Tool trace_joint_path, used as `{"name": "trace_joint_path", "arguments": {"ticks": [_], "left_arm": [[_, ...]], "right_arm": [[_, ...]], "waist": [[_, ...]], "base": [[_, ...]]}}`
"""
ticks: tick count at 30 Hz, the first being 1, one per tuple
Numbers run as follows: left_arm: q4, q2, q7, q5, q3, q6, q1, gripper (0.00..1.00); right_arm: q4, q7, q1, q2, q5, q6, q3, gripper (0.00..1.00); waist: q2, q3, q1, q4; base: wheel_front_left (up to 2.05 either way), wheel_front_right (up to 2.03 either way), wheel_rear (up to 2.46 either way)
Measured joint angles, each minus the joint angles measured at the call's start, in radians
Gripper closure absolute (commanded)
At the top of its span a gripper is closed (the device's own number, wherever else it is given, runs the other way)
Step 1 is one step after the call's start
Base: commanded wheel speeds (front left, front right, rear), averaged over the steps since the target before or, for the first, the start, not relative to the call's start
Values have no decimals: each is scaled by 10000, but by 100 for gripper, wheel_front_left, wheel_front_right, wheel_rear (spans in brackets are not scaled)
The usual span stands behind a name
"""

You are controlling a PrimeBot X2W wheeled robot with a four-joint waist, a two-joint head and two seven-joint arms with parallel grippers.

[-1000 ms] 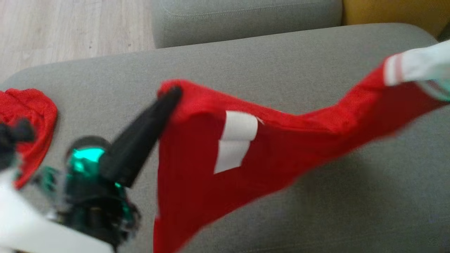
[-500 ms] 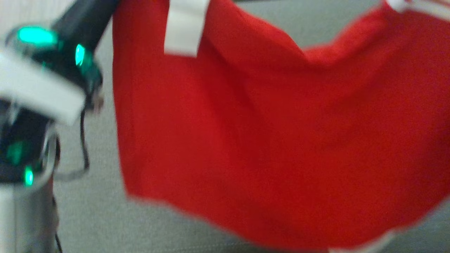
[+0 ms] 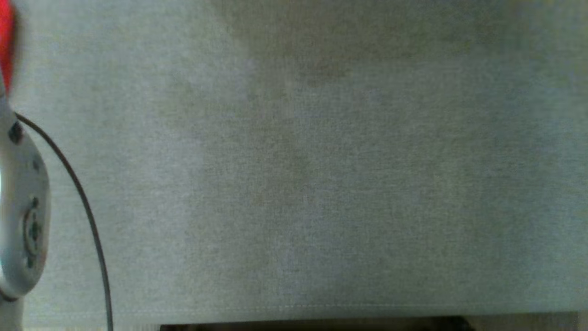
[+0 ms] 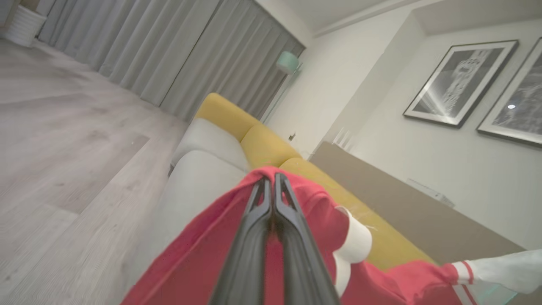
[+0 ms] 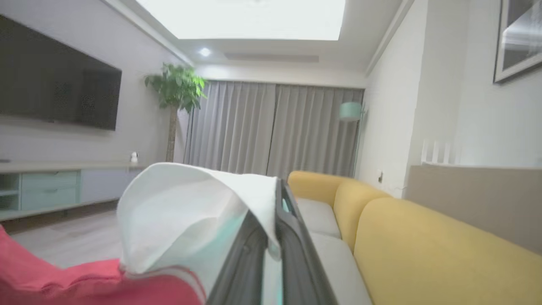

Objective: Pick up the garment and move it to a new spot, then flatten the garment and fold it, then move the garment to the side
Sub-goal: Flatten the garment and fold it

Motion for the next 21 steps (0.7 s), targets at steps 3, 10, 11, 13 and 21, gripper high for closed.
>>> {"name": "trace_joint_path", "arguments": {"ticks": [3,10,11,13,21], "left_arm": [[792,-10,-196,42,-79,-447,44,100],[2165,-17,-320,146,-1223,-1641,2965,100],[2169,-19,-320,130,-1327,-1689,3580,100],[2084,6,-307,-138,-1515,-1756,4826,100],[-284,439,-148,-1120,-1954,-1814,9537,100]], "right_arm": [[403,-303,196,-125,94,0,602,100],[12,-734,4693,-1601,1718,0,2117,100],[-205,-750,5543,-1835,1937,0,2119,100],[-740,-748,7144,-2171,2341,0,2121,100],[-3210,-337,12682,-2708,2508,0,1427,100]], "waist": [[0,365,1,-34],[0,469,1,-279],[0,336,0,-303],[0,23,-5,-349],[1,-1550,-5,-490]], "base": [[0,0,0],[0,0,0],[0,0,0],[0,0,0],[0,0,0]]}}
